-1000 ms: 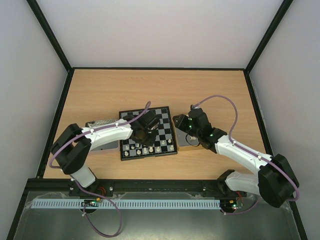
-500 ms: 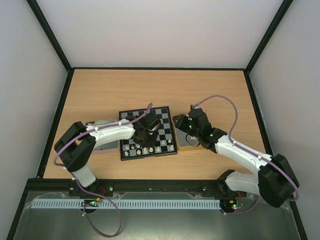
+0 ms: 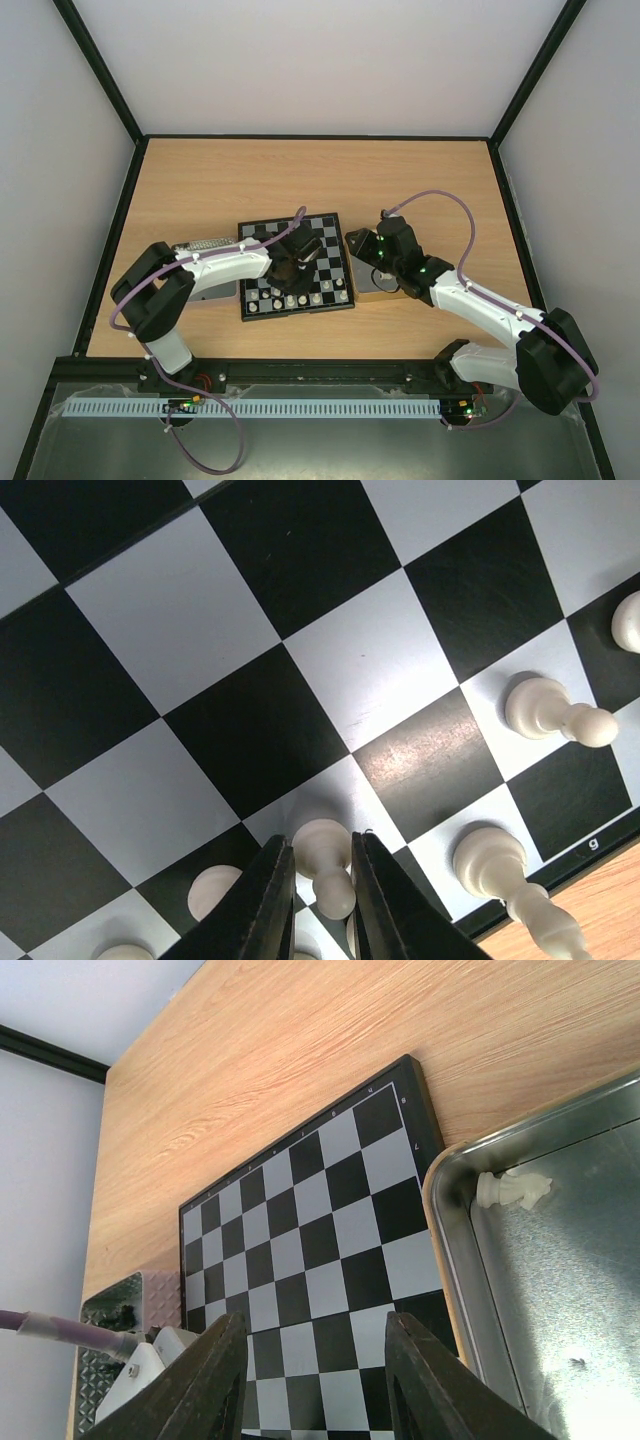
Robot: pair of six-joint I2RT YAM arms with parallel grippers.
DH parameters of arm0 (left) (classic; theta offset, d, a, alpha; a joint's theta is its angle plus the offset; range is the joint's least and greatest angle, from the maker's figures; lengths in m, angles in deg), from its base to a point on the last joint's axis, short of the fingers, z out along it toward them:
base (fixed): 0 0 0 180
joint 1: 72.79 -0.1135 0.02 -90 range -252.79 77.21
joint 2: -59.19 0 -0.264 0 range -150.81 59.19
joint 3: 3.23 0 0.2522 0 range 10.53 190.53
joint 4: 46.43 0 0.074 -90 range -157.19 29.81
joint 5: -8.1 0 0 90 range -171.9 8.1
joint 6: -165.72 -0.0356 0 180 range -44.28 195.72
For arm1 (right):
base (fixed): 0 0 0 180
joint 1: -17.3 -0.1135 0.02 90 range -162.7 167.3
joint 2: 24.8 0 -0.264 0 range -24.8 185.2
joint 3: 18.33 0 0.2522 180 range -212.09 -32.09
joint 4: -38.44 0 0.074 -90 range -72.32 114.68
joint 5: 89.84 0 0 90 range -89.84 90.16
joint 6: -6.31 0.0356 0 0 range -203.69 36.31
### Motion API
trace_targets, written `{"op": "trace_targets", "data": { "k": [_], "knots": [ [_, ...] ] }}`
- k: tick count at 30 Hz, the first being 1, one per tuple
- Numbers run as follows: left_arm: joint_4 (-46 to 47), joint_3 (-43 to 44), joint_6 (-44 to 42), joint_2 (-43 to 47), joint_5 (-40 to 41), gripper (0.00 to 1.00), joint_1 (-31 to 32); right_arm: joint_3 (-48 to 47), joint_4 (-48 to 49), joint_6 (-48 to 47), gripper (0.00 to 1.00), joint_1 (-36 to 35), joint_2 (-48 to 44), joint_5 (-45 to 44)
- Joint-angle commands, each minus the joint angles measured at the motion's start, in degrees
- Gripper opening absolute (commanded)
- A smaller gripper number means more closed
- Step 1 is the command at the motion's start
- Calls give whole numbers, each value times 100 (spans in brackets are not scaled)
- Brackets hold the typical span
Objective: Set up the chess pieces on the board
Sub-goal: Place the chess piece on the chessboard.
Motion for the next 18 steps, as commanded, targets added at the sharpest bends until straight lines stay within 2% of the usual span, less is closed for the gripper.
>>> {"op": "trace_targets", "data": {
  "k": [1,13,18],
  "knots": [
    [38,92,-45,-65,60,19,18,39,44,30,38,-22,-7,-47],
    [114,106,-57,-110,186,17,7,54,26,22,38,-24,-25,-55],
    [71,131,-75,-80,194,22,-2,55,20,23,38,-25,-42,-60]
  ]
}}
